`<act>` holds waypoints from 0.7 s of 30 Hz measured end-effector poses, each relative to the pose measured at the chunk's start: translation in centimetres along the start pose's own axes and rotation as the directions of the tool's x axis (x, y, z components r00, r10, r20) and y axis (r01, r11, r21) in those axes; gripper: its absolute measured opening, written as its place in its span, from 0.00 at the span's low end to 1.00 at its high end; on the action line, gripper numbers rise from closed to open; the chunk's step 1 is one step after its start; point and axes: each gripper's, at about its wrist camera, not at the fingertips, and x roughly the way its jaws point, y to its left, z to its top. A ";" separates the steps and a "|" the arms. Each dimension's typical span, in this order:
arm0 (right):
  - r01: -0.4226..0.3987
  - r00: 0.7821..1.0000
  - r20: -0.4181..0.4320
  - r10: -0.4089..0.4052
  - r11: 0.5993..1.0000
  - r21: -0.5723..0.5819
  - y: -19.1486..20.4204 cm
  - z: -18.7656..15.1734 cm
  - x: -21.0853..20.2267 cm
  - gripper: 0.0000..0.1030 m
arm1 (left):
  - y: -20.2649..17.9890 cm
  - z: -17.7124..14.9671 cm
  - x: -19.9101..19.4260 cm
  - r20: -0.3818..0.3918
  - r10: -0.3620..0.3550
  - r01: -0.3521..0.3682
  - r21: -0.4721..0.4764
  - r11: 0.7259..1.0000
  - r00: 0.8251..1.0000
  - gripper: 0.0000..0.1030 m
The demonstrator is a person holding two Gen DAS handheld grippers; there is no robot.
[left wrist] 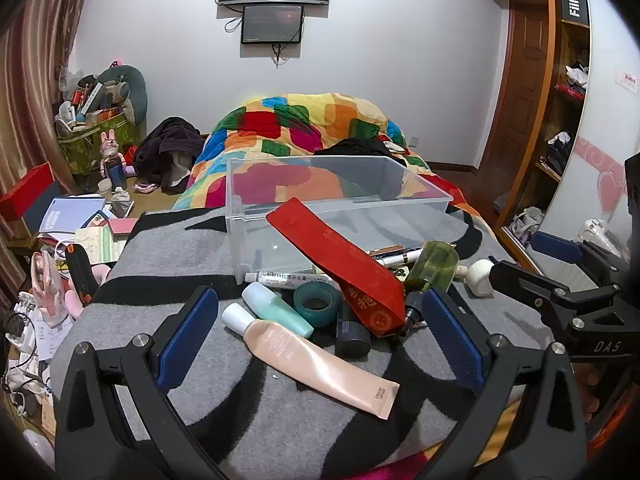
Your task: Organize objects
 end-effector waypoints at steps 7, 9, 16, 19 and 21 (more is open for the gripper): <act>-0.002 1.000 -0.002 0.002 1.000 0.004 0.0 0.0 0.0 1.00 | 0.0 -0.1 -0.2 0.007 -0.003 0.003 0.002 1.000 1.000 1.00; -0.005 1.000 -0.006 0.005 1.000 0.008 -0.1 -0.1 0.1 1.00 | -0.1 -0.1 -0.2 0.008 -0.003 0.003 0.003 1.000 1.000 1.00; -0.008 1.000 -0.010 0.008 1.000 0.012 -0.1 -0.1 0.2 1.00 | -0.2 -0.1 -0.3 0.005 -0.008 0.008 0.001 1.000 1.000 1.00; -0.008 1.000 -0.011 0.008 1.000 0.013 -0.1 -0.1 0.2 1.00 | -0.2 -0.1 -0.3 0.006 -0.008 0.008 0.000 1.000 1.000 1.00; -0.010 1.000 -0.011 0.010 1.000 0.014 -0.1 -0.2 0.2 1.00 | -0.2 -0.1 -0.3 0.007 -0.008 0.008 0.000 1.000 1.000 1.00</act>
